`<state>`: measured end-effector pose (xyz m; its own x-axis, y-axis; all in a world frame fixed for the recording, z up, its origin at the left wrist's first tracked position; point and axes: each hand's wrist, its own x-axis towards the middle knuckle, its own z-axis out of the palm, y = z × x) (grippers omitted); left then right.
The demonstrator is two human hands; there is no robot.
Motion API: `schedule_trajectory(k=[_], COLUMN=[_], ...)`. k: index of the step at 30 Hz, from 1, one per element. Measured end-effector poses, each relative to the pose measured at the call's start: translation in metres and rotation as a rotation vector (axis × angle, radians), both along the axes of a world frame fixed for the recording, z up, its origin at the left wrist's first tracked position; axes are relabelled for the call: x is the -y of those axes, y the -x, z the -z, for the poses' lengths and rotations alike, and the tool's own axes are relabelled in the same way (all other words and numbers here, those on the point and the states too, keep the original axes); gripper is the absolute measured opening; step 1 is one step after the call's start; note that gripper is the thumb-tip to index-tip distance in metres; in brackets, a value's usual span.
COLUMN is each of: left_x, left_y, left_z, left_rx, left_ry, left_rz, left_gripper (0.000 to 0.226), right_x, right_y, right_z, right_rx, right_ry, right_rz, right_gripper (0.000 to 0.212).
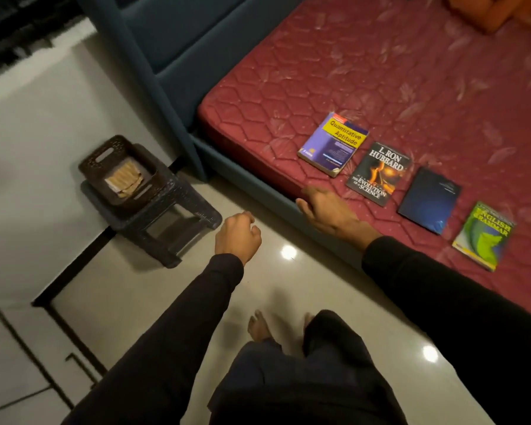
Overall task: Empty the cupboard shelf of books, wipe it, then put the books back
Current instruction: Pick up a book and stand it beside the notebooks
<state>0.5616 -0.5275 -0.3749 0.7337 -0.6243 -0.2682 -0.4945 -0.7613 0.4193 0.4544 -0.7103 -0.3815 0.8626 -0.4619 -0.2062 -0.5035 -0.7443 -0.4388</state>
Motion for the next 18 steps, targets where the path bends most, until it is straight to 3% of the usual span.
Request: schedule_trajectory(k=[9,18], left_x=[0.111,0.222], left_y=[-0.006,-0.007], left_z=[0.018,0.05], left_rx=[-0.071,-0.174], left_ry=[-0.074,-0.133], left_rz=[0.19,0.209], left_gripper=[0.021,0.027], right_x=[0.085,0.173], right_y=[0.019,0.004], right_z=[0.019,0.057], right_rx=[-0.056,-0.089], right_ry=[-0.029,-0.169], right_rz=[0.188,0.282], right_gripper=[0.04,0.028])
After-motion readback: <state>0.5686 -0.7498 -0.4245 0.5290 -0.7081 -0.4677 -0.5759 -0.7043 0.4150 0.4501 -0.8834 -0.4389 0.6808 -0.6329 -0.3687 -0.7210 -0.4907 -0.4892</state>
